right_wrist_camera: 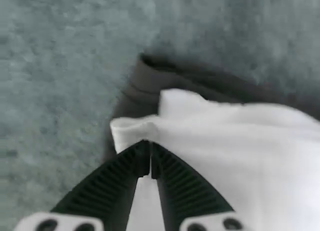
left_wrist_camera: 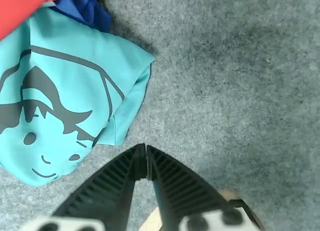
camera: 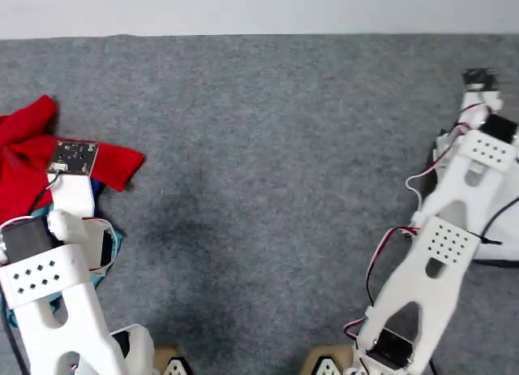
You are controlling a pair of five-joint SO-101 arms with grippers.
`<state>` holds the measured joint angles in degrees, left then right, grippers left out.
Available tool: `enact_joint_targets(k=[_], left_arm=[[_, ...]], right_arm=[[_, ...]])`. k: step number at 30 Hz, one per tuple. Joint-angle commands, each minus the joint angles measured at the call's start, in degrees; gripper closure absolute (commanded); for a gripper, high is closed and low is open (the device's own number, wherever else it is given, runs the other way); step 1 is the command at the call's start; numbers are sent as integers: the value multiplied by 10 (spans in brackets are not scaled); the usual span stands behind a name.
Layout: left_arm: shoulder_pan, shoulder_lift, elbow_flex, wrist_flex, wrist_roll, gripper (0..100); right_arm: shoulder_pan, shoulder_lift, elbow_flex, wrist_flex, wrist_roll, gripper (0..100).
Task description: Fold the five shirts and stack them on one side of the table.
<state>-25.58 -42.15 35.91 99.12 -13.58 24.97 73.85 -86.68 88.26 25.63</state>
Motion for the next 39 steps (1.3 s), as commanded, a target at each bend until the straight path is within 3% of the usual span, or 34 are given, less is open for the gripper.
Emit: enact_joint_targets(k=[1, 8, 16, 28, 39], left_arm=[[5, -13, -1, -7, -4, 993], [5, -13, -3, -5, -4, 993], [5, -13, -5, -4, -4, 993], [5, -13, -5, -7, -4, 993], [5, -13, -5, -7, -4, 993]], right_arm=[[-22, -20, -98, 33, -4, 989], [-7, -113, -92, 148, -4, 989], [75, -182, -65, 149, -4, 990], [123, -461, 443, 145, 1, 990], [153, -428, 657, 51, 1, 990]])
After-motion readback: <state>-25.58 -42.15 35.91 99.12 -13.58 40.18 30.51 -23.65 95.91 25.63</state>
